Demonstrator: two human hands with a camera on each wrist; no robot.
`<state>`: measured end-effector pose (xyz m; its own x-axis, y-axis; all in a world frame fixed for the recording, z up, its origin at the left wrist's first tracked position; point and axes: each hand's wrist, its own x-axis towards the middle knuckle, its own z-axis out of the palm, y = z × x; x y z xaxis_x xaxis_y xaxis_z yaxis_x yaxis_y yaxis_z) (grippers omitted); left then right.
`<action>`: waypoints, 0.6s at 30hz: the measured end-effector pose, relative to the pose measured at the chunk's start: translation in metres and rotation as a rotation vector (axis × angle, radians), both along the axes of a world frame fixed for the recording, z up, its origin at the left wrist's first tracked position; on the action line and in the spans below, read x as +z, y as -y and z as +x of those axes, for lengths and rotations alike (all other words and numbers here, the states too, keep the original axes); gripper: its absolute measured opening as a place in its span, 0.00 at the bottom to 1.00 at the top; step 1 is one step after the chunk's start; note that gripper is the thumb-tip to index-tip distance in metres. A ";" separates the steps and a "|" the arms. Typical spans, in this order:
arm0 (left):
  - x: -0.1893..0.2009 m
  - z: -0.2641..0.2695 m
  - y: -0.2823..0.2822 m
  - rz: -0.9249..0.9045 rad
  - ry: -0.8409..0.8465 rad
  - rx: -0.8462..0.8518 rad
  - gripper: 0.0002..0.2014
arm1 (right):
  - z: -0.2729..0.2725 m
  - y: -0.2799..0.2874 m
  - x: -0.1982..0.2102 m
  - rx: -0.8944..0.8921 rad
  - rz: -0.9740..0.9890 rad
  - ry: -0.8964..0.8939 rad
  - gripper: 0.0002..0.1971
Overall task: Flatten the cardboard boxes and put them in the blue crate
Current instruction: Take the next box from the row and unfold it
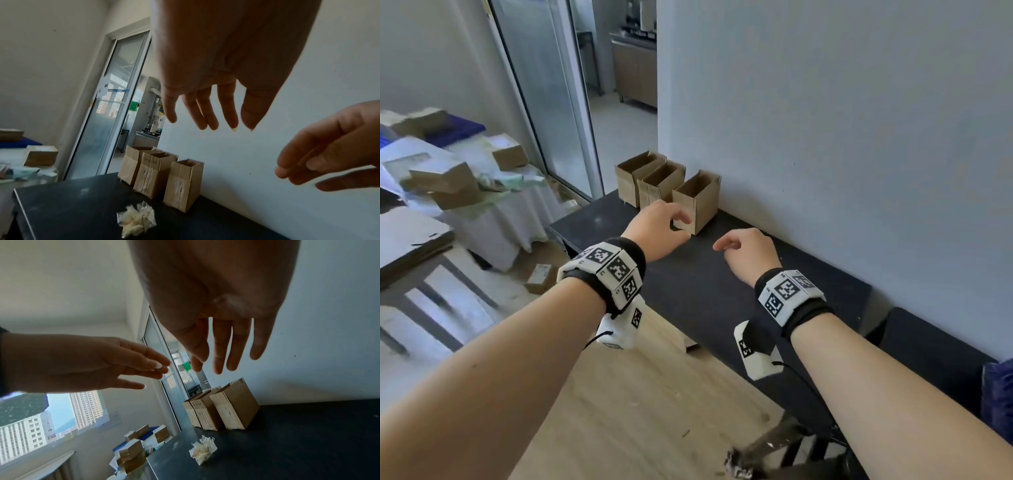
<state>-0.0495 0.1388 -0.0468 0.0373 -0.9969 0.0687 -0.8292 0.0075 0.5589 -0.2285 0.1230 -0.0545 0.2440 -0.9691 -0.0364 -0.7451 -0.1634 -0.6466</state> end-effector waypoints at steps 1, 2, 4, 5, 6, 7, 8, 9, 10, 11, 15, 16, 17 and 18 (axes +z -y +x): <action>-0.005 0.008 0.008 0.010 -0.014 -0.005 0.13 | 0.007 0.006 -0.003 -0.008 0.010 -0.012 0.16; -0.010 0.014 0.017 0.022 -0.026 -0.013 0.13 | 0.013 0.013 -0.005 -0.014 0.017 -0.022 0.16; -0.021 0.024 0.033 0.043 -0.038 -0.023 0.13 | 0.023 0.029 -0.010 -0.013 0.032 -0.044 0.16; -0.026 0.029 0.043 0.053 -0.041 -0.024 0.13 | 0.028 0.039 -0.013 -0.009 0.039 -0.052 0.16; -0.032 0.034 0.053 0.067 -0.044 -0.025 0.14 | 0.032 0.050 -0.017 -0.007 0.043 -0.058 0.16; -0.036 0.039 0.063 0.083 -0.047 -0.026 0.14 | 0.036 0.062 -0.020 -0.007 0.046 -0.064 0.16; -0.040 0.045 0.073 0.099 -0.050 -0.030 0.14 | 0.040 0.074 -0.024 -0.004 0.048 -0.070 0.16; -0.042 0.051 0.084 0.109 -0.046 -0.035 0.15 | 0.044 0.087 -0.028 -0.001 0.050 -0.072 0.16; -0.044 0.056 0.096 0.114 -0.038 -0.038 0.16 | 0.048 0.100 -0.033 0.000 0.048 -0.069 0.16; -0.044 0.062 0.109 0.113 -0.029 -0.037 0.16 | 0.052 0.113 -0.037 -0.004 0.047 -0.063 0.16; -0.042 0.075 0.162 0.151 0.008 -0.085 0.17 | 0.065 0.161 -0.045 -0.022 0.106 -0.045 0.14; -0.041 0.076 0.174 0.157 0.018 -0.104 0.17 | 0.067 0.172 -0.046 -0.025 0.125 -0.044 0.14; -0.041 0.077 0.186 0.153 0.021 -0.118 0.17 | 0.067 0.182 -0.046 -0.035 0.136 -0.043 0.14; -0.043 0.077 0.197 0.146 0.013 -0.130 0.17 | 0.067 0.192 -0.048 -0.046 0.141 -0.045 0.14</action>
